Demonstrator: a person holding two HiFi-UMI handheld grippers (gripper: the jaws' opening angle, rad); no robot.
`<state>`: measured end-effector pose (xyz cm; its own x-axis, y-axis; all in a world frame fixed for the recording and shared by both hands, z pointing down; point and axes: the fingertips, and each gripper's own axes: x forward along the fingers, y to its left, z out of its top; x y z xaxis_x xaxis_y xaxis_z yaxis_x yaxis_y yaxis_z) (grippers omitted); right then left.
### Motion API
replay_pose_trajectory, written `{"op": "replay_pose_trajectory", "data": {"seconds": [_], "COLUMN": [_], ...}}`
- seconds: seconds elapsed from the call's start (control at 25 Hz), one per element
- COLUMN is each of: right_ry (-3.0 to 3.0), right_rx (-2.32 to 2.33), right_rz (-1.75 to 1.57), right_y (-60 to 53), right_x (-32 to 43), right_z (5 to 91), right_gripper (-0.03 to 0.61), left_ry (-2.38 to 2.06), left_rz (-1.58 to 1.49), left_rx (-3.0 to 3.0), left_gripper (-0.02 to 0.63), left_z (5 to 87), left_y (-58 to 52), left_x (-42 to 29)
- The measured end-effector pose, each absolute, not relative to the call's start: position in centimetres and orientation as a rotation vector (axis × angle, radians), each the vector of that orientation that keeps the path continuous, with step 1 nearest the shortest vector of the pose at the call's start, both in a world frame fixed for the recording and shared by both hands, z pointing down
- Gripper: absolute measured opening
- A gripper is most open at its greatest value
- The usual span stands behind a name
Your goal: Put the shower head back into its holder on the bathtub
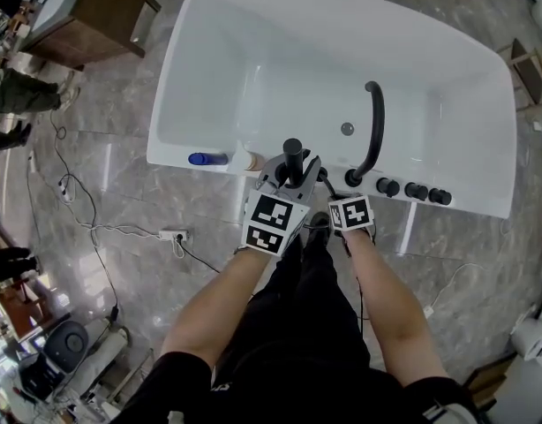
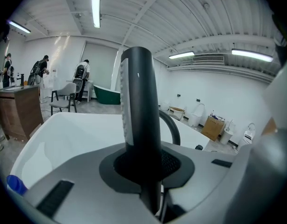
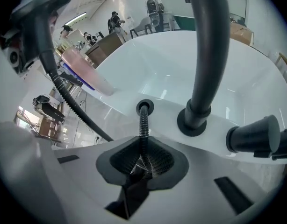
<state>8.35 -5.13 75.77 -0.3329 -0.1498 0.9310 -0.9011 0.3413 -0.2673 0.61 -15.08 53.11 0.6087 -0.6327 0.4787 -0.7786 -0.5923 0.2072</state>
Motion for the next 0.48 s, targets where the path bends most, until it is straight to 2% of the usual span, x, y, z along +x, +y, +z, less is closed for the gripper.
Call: {"op": "replay_pose_trajectory", "data": {"seconds": [0.36,0.48], "right_ry": [-1.731,-1.773], "right_rx": [0.971,1.063], "right_rz": [1.078,1.102], "right_y": [-9.5,-9.9], "right_x": [5.9,5.8], "right_z": [76.7,76.2], "right_gripper": [0.063,0.082], "left_ry": [-1.14,-1.144], "left_rz": [0.522,0.503], "left_rx": [2.433,2.439], "left_gripper": [0.078,0.078], "left_z": [53.9,54.0], "left_y": [-15.5,-15.9], "left_x": [0.0,-0.3]}}
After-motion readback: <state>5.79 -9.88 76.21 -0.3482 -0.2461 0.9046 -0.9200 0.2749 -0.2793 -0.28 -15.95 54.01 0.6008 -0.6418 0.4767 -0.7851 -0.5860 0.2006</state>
